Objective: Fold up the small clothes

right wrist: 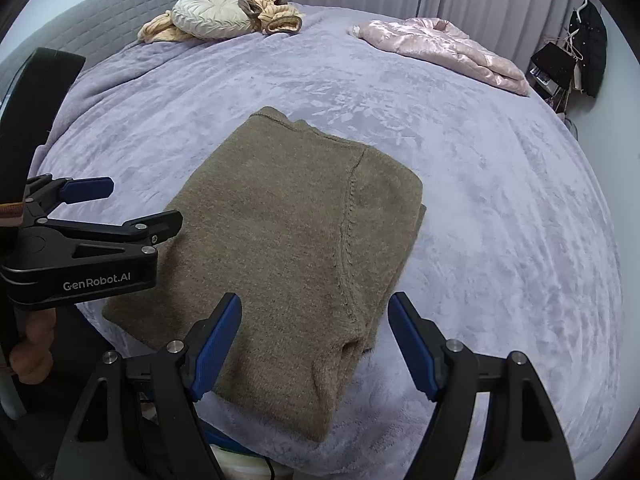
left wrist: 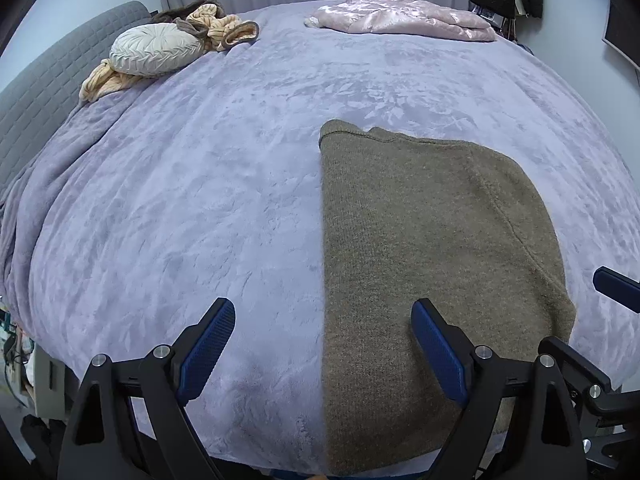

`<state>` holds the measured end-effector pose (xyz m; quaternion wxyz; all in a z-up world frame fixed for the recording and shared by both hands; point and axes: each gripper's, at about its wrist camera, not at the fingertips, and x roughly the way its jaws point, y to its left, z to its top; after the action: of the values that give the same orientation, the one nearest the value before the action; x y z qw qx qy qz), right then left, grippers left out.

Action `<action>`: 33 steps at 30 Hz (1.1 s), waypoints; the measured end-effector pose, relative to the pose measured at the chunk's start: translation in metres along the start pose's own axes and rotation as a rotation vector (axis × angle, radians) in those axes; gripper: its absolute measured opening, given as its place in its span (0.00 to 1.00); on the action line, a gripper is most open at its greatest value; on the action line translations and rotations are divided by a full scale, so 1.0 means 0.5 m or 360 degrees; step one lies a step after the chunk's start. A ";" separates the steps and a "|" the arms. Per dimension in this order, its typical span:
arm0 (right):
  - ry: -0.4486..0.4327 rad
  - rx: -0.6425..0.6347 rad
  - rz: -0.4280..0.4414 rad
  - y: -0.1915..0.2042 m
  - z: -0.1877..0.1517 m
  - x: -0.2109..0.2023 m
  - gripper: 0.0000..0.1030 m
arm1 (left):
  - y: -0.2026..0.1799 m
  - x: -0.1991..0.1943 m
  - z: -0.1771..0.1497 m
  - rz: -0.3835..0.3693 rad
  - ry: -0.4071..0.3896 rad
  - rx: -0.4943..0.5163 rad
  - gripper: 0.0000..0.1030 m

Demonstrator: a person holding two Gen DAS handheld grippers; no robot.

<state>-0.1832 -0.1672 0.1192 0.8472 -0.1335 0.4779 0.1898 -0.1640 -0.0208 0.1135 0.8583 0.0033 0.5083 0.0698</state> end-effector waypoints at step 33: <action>0.0049 -0.0084 -0.0050 0.002 0.014 0.019 0.76 | 0.003 0.008 -0.004 -0.0058 0.0054 -0.0066 0.88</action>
<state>-0.1736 -0.1615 0.1145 0.8388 -0.1661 0.4836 0.1871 -0.1640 -0.0190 0.1092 0.8506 -0.0247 0.5212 0.0647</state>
